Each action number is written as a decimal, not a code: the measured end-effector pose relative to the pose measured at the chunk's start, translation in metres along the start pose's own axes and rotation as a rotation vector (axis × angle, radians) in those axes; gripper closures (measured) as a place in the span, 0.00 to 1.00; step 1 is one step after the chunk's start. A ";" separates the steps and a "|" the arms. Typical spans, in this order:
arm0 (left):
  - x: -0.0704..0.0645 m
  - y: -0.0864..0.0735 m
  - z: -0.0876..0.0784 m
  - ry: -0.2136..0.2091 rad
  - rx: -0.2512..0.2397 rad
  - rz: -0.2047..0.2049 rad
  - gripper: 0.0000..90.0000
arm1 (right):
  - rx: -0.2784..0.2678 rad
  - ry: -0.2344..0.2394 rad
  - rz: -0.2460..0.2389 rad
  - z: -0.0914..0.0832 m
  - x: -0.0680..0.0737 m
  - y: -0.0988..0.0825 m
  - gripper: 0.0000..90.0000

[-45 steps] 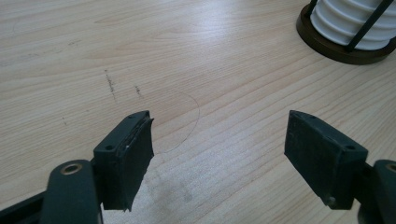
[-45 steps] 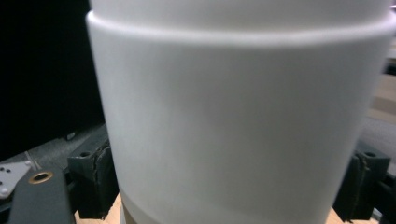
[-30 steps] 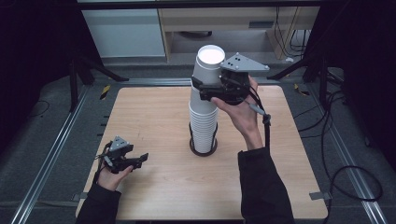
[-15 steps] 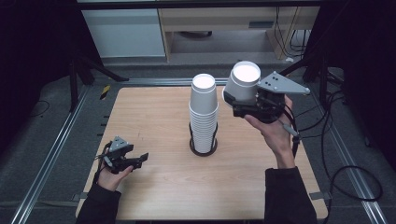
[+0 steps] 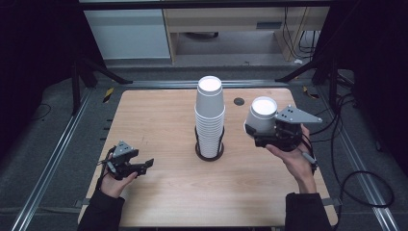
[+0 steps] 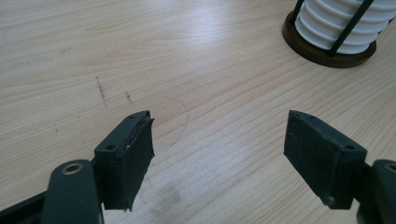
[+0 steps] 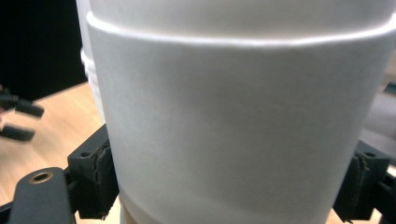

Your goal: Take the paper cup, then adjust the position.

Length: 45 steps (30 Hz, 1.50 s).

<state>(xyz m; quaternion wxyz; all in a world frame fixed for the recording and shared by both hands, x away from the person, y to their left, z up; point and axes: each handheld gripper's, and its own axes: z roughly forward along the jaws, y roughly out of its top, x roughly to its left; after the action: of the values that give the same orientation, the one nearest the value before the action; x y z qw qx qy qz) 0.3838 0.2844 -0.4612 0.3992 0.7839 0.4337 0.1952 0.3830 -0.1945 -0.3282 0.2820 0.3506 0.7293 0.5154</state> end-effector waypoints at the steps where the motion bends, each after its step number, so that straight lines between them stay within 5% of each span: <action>1: 0.000 0.000 0.000 -0.004 0.001 0.002 0.26 | 0.006 0.005 0.001 0.001 0.000 -0.004 0.16; 14: -0.010 0.007 -0.003 -0.082 -0.008 0.025 0.24 | 0.117 0.155 -0.069 0.015 0.012 -0.050 0.16; 17: -0.016 0.009 -0.004 -0.106 -0.005 0.045 0.23 | 0.157 0.207 -0.121 0.020 0.022 -0.058 0.16; 29: -0.042 0.017 -0.004 -0.193 0.001 0.109 0.20 | 0.258 0.356 -0.247 0.042 0.057 -0.076 0.16; 45: -0.076 0.025 -0.005 -0.350 -0.005 0.206 0.18 | 0.328 0.478 -0.314 0.070 0.087 -0.084 0.16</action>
<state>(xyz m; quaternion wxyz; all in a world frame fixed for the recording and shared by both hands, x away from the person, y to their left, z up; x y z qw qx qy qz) 0.3515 0.2159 -0.4353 0.4482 0.8452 0.2746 0.0968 0.3665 -0.1049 -0.4338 0.1185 0.1435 0.8934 0.4089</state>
